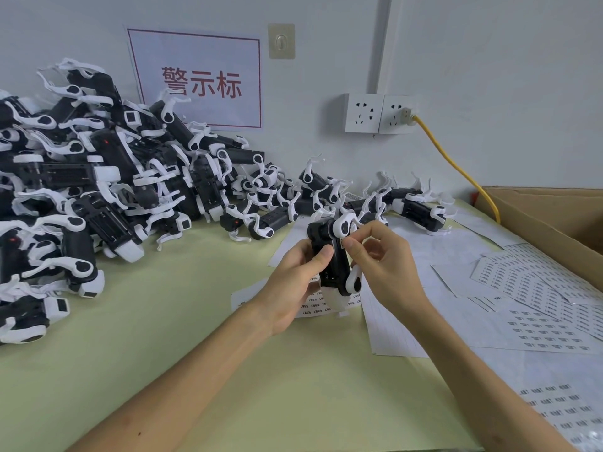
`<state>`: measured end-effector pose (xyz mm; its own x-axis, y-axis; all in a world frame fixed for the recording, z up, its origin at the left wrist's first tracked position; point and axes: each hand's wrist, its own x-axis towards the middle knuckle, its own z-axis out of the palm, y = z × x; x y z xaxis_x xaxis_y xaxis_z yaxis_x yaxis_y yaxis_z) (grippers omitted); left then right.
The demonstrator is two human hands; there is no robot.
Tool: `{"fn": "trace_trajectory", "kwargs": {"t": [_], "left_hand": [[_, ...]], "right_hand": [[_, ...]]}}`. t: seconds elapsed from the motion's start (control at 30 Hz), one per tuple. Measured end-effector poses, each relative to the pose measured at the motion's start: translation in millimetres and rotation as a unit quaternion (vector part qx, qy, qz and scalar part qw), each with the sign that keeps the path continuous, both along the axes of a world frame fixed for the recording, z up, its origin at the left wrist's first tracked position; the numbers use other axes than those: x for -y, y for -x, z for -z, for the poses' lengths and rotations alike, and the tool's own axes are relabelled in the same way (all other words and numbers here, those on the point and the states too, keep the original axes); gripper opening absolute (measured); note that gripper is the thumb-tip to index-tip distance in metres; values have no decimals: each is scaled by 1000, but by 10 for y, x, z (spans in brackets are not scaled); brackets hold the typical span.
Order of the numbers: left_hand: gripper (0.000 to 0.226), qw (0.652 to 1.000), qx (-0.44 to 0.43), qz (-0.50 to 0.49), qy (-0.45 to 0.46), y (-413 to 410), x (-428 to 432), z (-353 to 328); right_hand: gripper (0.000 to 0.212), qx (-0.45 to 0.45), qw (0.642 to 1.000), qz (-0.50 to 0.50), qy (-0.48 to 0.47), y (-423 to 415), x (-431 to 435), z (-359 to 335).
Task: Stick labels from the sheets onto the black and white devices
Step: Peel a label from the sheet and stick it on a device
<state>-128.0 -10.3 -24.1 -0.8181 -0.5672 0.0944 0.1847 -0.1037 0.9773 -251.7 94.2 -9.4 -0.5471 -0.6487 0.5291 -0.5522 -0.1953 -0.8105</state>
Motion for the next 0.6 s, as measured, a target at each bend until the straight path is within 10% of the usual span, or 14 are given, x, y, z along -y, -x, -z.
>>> {"fn": "trace_trajectory", "kwargs": {"t": [0.6], "left_hand": [[35,1000,1,1,-12,7,-17,-9]], "right_hand": [[22,-38,999,-4,13,15,12,17]]}}
